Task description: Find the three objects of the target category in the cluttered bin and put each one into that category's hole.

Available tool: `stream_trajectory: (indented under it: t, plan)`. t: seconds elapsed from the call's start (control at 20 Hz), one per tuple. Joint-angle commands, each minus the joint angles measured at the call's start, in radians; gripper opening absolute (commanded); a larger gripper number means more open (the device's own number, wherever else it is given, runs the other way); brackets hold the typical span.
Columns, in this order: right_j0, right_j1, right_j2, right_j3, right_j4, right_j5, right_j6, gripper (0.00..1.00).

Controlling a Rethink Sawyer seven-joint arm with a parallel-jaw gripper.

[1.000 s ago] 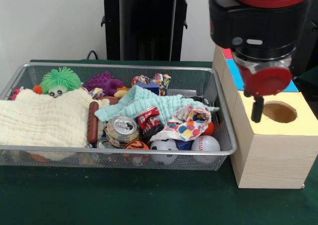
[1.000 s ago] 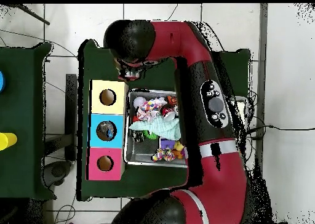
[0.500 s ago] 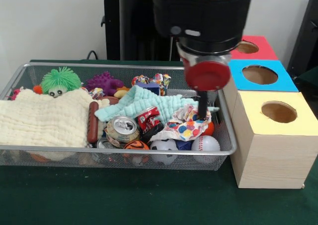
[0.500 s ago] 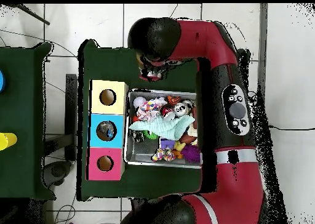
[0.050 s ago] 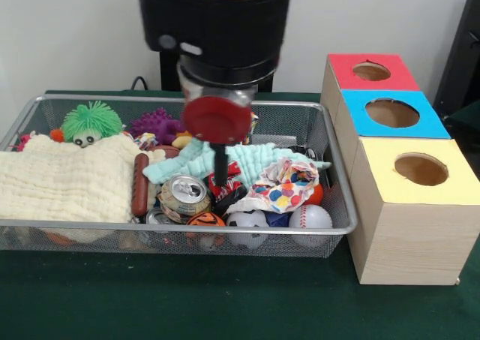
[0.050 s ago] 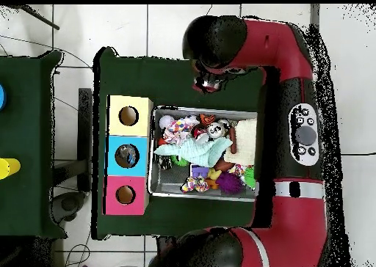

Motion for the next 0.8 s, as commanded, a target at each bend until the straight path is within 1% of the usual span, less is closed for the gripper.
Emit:
stream_trajectory:
  t: [0.05, 0.3, 0.55, 0.65, 0.8]
  plan:
    - [-0.041, 0.095, -0.058, -0.143, -0.115, 0.092, 0.033, 1.0]
    - [-0.052, 0.152, -0.035, -0.259, -0.156, 0.133, -0.005, 1.0]
    - [-0.063, 0.205, -0.009, -0.38, -0.244, 0.188, -0.072, 1.0]
    - [-0.067, 0.213, -0.001, -0.406, -0.269, 0.192, -0.075, 1.0]
    - [-0.078, 0.212, 0.025, -0.424, -0.276, 0.201, -0.071, 1.0]
